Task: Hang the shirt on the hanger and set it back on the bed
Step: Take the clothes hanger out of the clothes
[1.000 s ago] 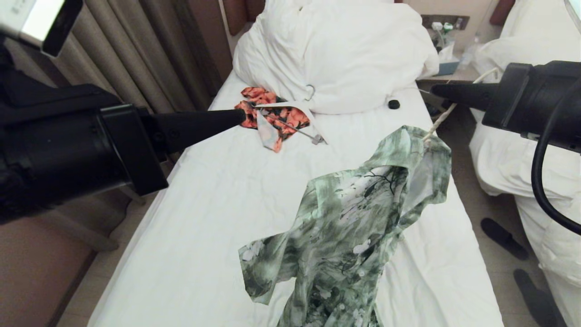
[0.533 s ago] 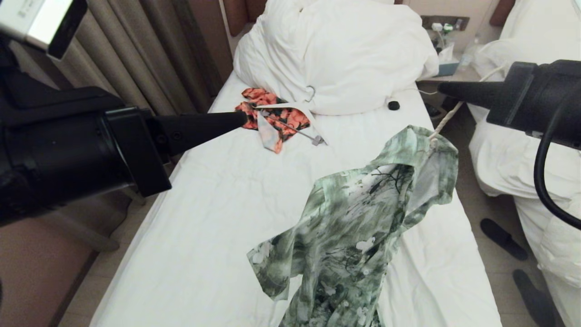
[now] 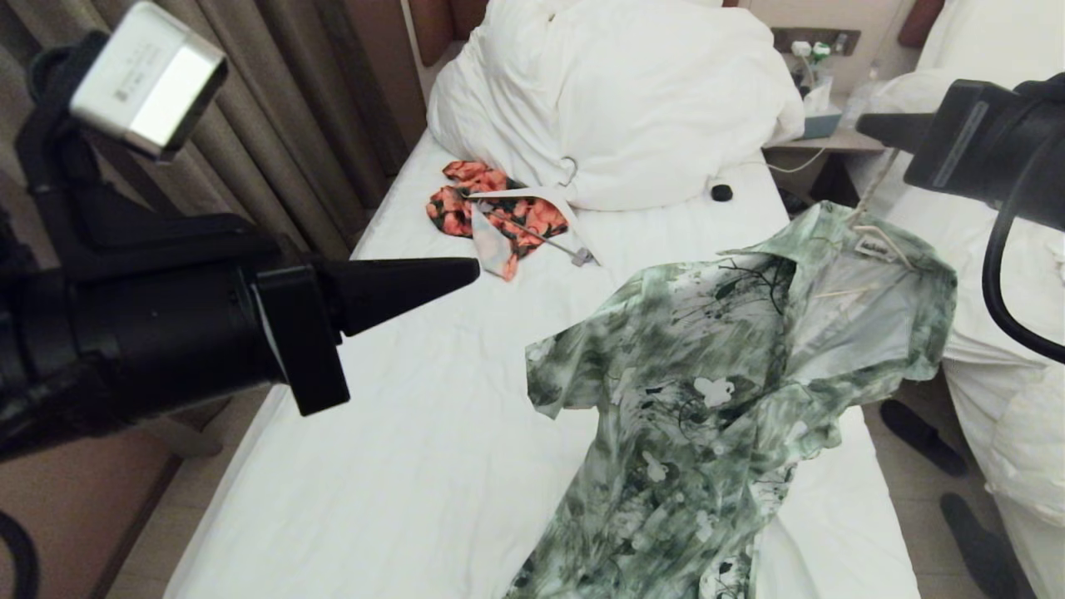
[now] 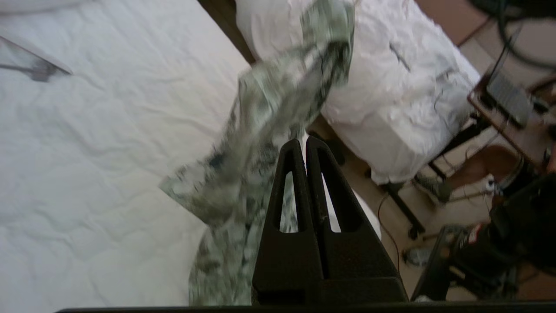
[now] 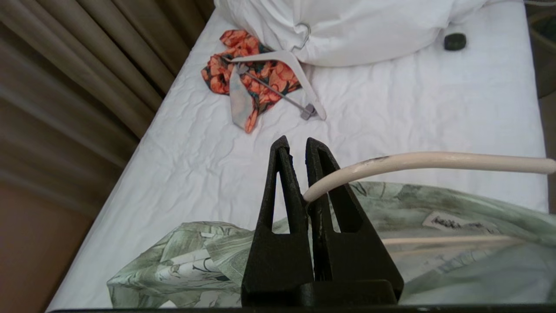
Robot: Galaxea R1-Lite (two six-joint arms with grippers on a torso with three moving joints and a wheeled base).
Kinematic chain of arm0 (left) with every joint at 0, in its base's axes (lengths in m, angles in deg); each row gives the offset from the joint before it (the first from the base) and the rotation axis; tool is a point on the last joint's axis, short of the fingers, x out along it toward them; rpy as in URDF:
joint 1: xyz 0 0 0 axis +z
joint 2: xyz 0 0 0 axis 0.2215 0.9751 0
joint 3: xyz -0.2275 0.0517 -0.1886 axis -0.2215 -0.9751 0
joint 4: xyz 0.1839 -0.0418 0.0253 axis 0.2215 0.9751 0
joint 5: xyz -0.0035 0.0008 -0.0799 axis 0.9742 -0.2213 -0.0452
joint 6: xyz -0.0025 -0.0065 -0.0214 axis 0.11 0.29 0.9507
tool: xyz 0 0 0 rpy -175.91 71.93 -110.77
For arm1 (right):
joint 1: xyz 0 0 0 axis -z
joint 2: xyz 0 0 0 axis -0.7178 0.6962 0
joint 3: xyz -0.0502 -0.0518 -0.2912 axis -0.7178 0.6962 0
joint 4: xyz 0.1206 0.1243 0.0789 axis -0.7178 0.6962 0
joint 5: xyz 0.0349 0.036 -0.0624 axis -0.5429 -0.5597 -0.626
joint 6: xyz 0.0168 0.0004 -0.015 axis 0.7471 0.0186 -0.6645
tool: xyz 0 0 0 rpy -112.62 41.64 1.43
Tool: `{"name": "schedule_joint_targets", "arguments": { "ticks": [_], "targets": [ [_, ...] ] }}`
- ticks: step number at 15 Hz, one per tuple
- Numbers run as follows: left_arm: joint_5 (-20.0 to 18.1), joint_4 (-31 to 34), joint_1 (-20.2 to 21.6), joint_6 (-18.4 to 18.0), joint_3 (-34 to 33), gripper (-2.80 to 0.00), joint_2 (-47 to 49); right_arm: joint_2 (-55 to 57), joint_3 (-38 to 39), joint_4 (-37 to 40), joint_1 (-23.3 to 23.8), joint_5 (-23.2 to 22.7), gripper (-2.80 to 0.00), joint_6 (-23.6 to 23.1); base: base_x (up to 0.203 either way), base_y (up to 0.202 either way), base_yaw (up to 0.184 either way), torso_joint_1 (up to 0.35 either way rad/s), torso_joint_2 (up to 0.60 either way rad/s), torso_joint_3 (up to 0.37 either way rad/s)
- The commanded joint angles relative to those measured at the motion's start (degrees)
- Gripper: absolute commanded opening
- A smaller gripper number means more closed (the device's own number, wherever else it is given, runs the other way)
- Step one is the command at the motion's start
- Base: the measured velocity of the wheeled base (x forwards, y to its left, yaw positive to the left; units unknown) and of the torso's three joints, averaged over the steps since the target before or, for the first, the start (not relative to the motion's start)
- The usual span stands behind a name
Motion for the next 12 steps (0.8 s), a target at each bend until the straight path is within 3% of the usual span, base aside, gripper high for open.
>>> {"name": "schedule_joint_targets", "arguments": {
  "ticks": [1,4,6,11,12],
  "targets": [
    [-0.24,-0.29,-1.39,-0.95,-2.03,-2.80,0.88,0.69,-0.79,-0.05,-0.14,0.41,-2.80,-0.03,0.000,0.000,0.000,0.000,0.00,0.000],
    [0.03,-2.26,-5.99,-0.86,-4.96,-2.80,3.89,1.03,-1.90,-0.04,-0.78,0.76,-2.80,-0.03,0.000,0.000,0.000,0.000,0.00,0.000],
    [0.39,-9.58,-6.42,-0.81,-9.31,-2.80,7.56,1.92,-3.59,0.76,-0.82,0.96,-2.80,-0.03,0.000,0.000,0.000,0.000,0.00,0.000],
    [8.51,-24.06,-9.08,-0.40,-12.10,-2.80,17.88,3.04,-4.74,2.51,0.28,1.02,-2.80,-0.03,0.000,0.000,0.000,0.000,0.00,0.000],
    [9.29,-26.35,-9.77,-0.46,-11.92,0.00,20.27,3.22,-4.74,2.49,1.02,0.89,-2.80,-0.03,0.000,0.000,0.000,0.000,0.00,0.000]
  ]
}}
